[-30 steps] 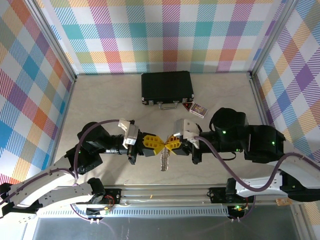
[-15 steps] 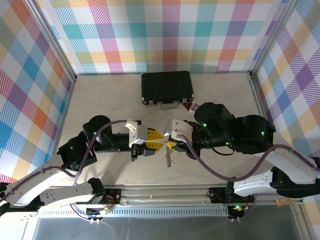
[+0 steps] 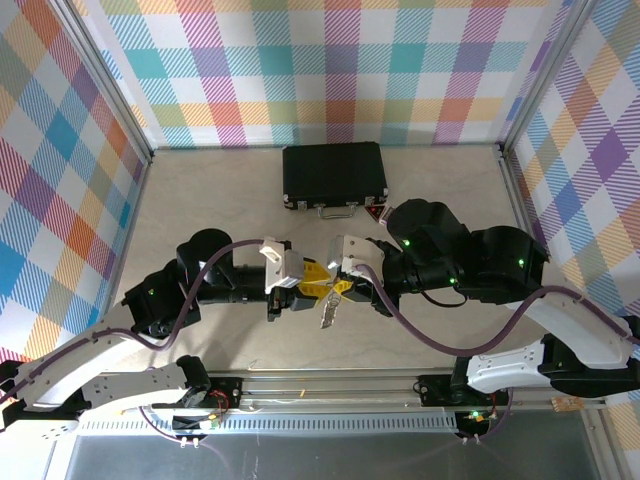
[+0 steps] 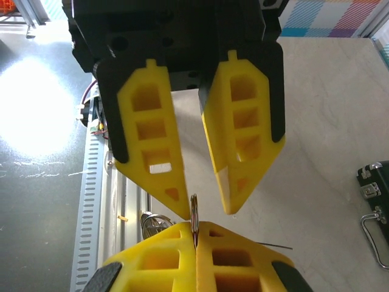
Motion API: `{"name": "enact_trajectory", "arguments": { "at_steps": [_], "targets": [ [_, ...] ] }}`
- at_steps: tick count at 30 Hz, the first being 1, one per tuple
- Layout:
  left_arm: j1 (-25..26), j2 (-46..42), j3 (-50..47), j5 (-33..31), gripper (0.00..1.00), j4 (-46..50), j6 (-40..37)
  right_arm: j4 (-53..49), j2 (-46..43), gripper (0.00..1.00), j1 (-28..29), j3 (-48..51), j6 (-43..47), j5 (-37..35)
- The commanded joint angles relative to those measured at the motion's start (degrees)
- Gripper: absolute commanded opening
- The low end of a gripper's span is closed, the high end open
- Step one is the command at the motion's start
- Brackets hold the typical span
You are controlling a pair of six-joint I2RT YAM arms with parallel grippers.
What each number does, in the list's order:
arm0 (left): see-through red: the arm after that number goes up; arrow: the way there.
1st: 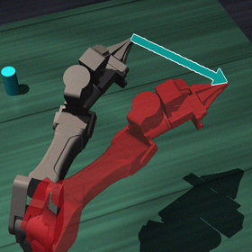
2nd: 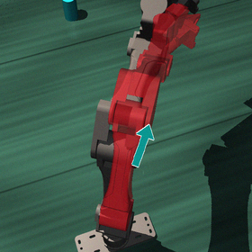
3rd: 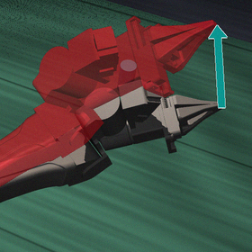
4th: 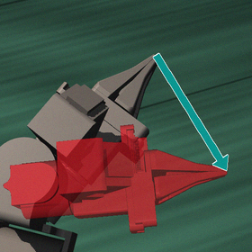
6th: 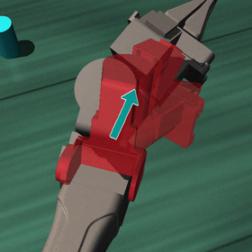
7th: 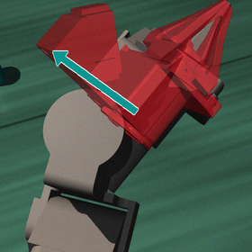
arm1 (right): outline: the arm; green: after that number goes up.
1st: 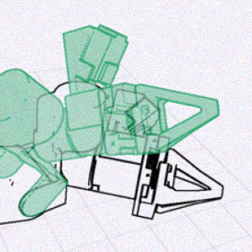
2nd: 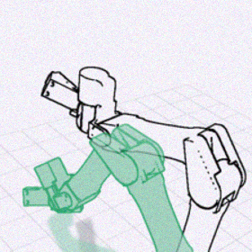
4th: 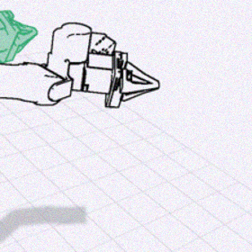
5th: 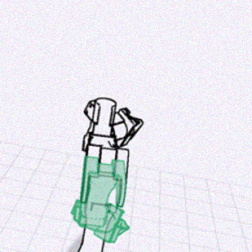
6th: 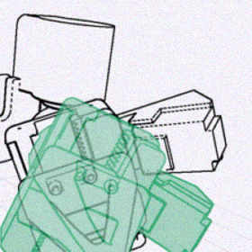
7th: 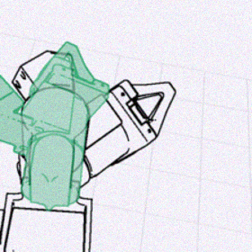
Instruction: Put the keys on the keyring
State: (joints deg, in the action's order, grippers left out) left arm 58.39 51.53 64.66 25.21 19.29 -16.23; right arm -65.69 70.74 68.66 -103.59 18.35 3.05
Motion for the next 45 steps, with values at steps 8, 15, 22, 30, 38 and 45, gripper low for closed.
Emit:
{"name": "enact_trajectory", "arguments": {
  "at_steps": [8, 15, 22, 30, 38, 45],
  "targets": [
    [0.8, 0.1, -0.3, 2.2, 0.0, -5.0, 1.2, 0.3, 0.5, 0.0, -0.3, 1.1, 0.1, 2.6],
    [0.8, -1.5, -2.2, 4.8, 0.0, -8.8, 4.0, 0.6, 0.6, 0.02, -0.3, 1.2, -0.6, 2.4],
    [0.8, -3.9, -6.7, 8.4, 0.0, -20.8, 11.0, 8.2, -3.5, 0.25, -0.3, 5.2, -3.8, 5.6],
    [0.8, -4.5, -9.1, 10.0, 0.0, -26.6, 14.4, 11.6, -5.1, 0.28, -0.3, 7.6, -5.3, 6.7],
    [0.8, -4.5, -11.3, 11.6, 0.0, -33.9, 18.3, 13.5, -6.9, 0.38, -0.3, 9.1, -6.6, 8.2],
    [0.8, -4.2, -12.5, 12.2, 0.0, -38.3, 21.1, 16.9, -9.8, 0.36, -0.3, 12.0, -7.4, 9.4]
  ]
}}
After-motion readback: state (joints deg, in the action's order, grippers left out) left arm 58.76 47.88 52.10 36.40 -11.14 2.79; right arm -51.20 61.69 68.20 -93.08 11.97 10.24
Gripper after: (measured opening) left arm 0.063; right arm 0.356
